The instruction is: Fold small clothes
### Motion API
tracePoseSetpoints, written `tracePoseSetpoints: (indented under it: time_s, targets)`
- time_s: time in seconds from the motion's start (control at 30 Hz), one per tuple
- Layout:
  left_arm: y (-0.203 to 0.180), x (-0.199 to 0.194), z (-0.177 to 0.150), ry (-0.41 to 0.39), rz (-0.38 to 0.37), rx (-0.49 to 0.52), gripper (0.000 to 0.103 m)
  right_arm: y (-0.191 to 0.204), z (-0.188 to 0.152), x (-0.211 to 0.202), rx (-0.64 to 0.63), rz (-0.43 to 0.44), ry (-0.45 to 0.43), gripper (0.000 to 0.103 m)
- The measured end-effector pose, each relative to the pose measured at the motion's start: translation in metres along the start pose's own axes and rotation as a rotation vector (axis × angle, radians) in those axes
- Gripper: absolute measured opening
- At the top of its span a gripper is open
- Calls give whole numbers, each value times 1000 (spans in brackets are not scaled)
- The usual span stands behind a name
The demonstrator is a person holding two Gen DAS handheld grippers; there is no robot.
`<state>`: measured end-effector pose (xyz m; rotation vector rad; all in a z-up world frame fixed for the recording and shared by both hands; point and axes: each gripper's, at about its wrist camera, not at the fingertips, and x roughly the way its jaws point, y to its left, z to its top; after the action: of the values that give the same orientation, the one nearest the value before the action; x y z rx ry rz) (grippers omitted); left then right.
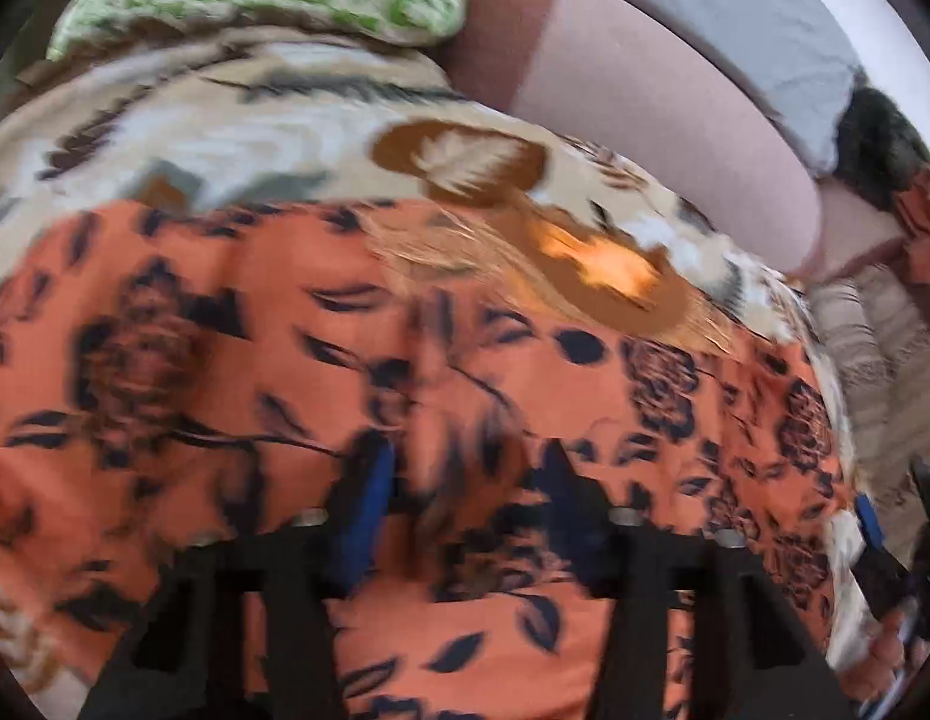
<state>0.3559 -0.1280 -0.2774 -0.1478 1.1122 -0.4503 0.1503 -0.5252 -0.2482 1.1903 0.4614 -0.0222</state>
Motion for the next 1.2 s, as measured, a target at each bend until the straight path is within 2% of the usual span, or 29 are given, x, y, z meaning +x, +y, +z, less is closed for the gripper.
tracePoseSetpoints:
  time_s: [0.03,0.1,0.13,0.17,0.2,0.37,0.47,0.6,0.73,0.77,0.83,0.87,0.93,0.97,1.0,1.03,1.1,1.2]
  targets:
    - [-6,2,-2,-14,23,27,46,-4,5,-3,9,-2,-25,65]
    - [-14,2,-5,-36,67,77,26,-10,12,-7,34,19,-57,63]
    - [-15,2,-5,-44,62,81,22,-11,16,-6,35,18,-59,58]
    - [-14,1,-5,-52,47,76,12,-11,17,-6,32,9,-60,57]
    - [-14,-1,-5,-59,19,64,9,-12,19,-4,30,-12,-61,57]
    - [-11,-16,-3,-108,-19,24,6,-16,21,5,25,-30,-53,57]
    - [-12,-38,0,-185,-22,16,5,-12,22,6,6,-24,-58,57]
    - [-2,-69,6,-279,55,-11,2,-14,23,-1,37,-4,-86,57]
    - [29,-99,13,-379,153,-80,2,-16,25,-2,33,-19,-95,57]
    - [38,-100,16,-364,142,-101,2,-17,25,-2,40,-22,-93,58]
    - [48,-88,21,-262,65,-126,2,-19,25,-1,57,-22,-97,58]
    - [51,-79,21,-222,41,-151,3,-20,25,-1,63,-17,-98,58]
    - [51,-60,18,-139,24,-180,19,-19,25,-1,57,-20,-101,58]
    - [47,-49,17,-75,8,-173,40,-18,25,-1,54,-21,-98,58]
    - [45,-43,15,-44,0,-171,58,-17,24,0,48,-23,-94,58]
    - [41,-37,13,-28,-4,-172,61,-17,23,1,45,-25,-92,58]
    - [35,-30,9,-38,0,-169,61,-16,22,2,42,-23,-88,58]
    - [24,-18,6,-9,-33,-124,61,-15,20,3,41,-19,-81,58]
